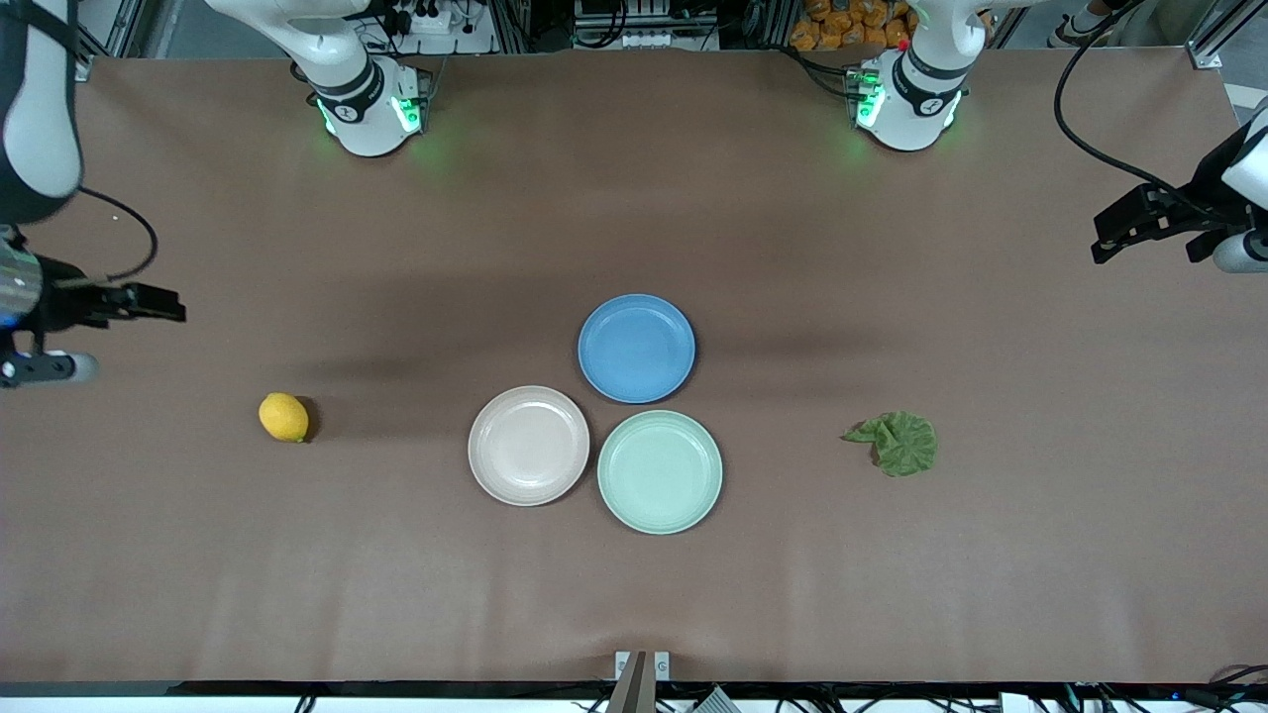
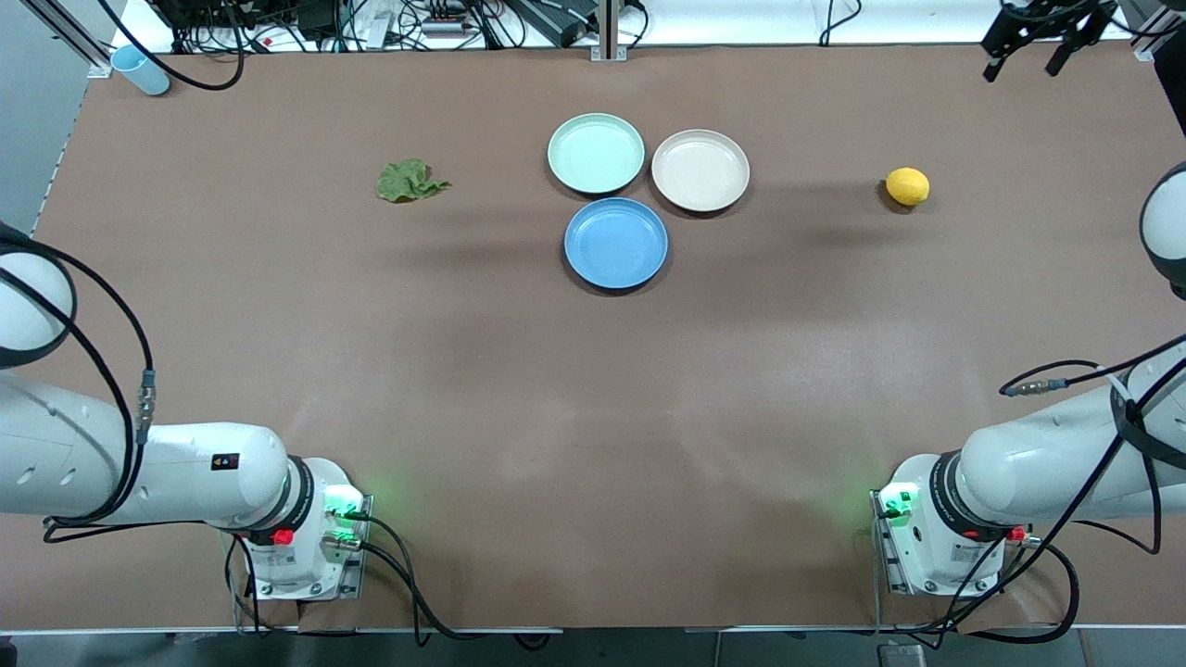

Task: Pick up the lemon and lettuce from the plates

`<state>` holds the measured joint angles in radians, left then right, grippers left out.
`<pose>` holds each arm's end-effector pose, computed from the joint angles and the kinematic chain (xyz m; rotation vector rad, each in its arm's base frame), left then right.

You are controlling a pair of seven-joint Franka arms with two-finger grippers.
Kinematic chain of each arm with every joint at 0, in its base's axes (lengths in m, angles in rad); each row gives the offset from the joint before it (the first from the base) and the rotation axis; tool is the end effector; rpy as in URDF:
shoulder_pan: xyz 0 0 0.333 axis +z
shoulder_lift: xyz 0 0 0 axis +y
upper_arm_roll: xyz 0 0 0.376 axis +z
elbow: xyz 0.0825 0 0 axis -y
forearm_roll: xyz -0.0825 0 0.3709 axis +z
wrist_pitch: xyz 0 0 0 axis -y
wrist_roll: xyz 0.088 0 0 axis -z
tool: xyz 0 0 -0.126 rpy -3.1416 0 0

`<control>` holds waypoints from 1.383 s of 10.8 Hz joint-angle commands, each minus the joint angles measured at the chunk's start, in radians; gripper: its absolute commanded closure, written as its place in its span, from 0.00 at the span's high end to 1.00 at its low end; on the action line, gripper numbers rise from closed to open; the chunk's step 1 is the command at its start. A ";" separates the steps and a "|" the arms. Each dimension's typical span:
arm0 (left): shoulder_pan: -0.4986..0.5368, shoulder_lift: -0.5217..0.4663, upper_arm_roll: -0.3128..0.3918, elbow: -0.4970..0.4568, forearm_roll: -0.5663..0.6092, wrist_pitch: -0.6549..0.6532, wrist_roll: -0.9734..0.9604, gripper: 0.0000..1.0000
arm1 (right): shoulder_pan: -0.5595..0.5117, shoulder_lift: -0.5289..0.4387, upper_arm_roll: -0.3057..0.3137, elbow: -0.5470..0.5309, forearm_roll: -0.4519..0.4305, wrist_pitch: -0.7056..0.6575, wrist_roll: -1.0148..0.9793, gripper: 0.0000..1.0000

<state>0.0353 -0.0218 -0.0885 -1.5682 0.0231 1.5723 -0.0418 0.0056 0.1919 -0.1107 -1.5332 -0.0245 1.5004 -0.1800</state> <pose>0.5337 -0.0262 0.6785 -3.1175 0.0174 -0.0420 0.5864 -0.0589 0.5692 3.1056 0.1174 -0.3554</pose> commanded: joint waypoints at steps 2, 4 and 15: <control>-0.006 0.002 -0.004 0.014 0.026 0.002 -0.015 1.00 | 0.030 -0.034 0.000 0.146 -0.032 -0.178 0.037 1.00; -0.006 0.003 -0.007 0.014 0.020 0.002 -0.024 1.00 | 0.039 -0.057 0.006 0.182 -0.029 -0.216 0.065 1.00; -0.005 0.005 -0.028 0.014 0.023 0.002 -0.047 1.00 | 0.042 -0.169 0.003 0.024 -0.014 -0.063 0.062 1.00</control>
<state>0.0292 -0.0206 -0.1095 -1.5660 0.0231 1.5728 -0.0699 0.0439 0.0594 -0.1102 -1.4633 -0.0338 1.4129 -0.1260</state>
